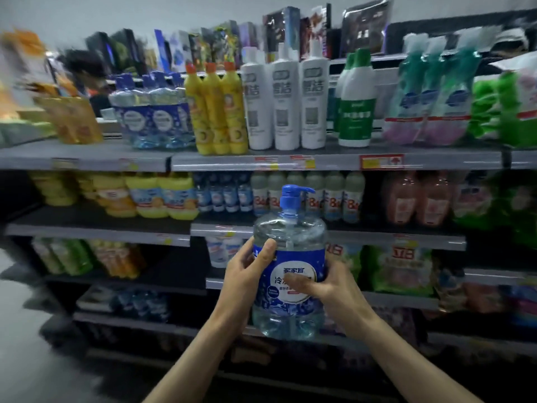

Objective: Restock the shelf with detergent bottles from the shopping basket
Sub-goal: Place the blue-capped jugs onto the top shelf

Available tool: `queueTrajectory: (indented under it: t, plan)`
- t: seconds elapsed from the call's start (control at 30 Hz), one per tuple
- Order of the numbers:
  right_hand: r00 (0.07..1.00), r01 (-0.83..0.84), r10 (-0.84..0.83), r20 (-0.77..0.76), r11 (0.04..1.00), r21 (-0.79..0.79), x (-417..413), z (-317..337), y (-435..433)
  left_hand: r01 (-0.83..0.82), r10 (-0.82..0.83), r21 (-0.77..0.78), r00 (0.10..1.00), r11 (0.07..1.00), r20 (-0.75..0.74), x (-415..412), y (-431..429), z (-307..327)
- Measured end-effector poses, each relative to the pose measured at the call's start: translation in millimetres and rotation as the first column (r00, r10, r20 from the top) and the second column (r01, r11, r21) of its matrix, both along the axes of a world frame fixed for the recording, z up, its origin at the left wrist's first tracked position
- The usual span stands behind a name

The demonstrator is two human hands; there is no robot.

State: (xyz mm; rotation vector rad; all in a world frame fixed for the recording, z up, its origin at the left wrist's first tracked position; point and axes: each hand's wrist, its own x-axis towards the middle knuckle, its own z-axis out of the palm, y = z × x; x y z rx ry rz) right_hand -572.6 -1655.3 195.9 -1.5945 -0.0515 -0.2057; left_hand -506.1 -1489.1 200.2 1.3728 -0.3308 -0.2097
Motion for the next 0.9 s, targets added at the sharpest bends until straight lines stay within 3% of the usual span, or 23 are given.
queueTrajectory:
  t: [0.37, 0.9]
  plan:
    - [0.994, -0.088, 0.087, 0.07, 0.996, 0.016, 100.2, 13.2, 150.8, -0.148, 0.151, -0.039, 0.981, 0.988, 0.118, 69.2, 157.8, 20.4]
    - [0.932, -0.326, 0.337, 0.134, 0.94, -0.097, 307.8, 57.4, 246.8, -0.408, 0.413, -0.07, 0.894, 0.91, 0.175, 218.6, 256.3, 59.6]
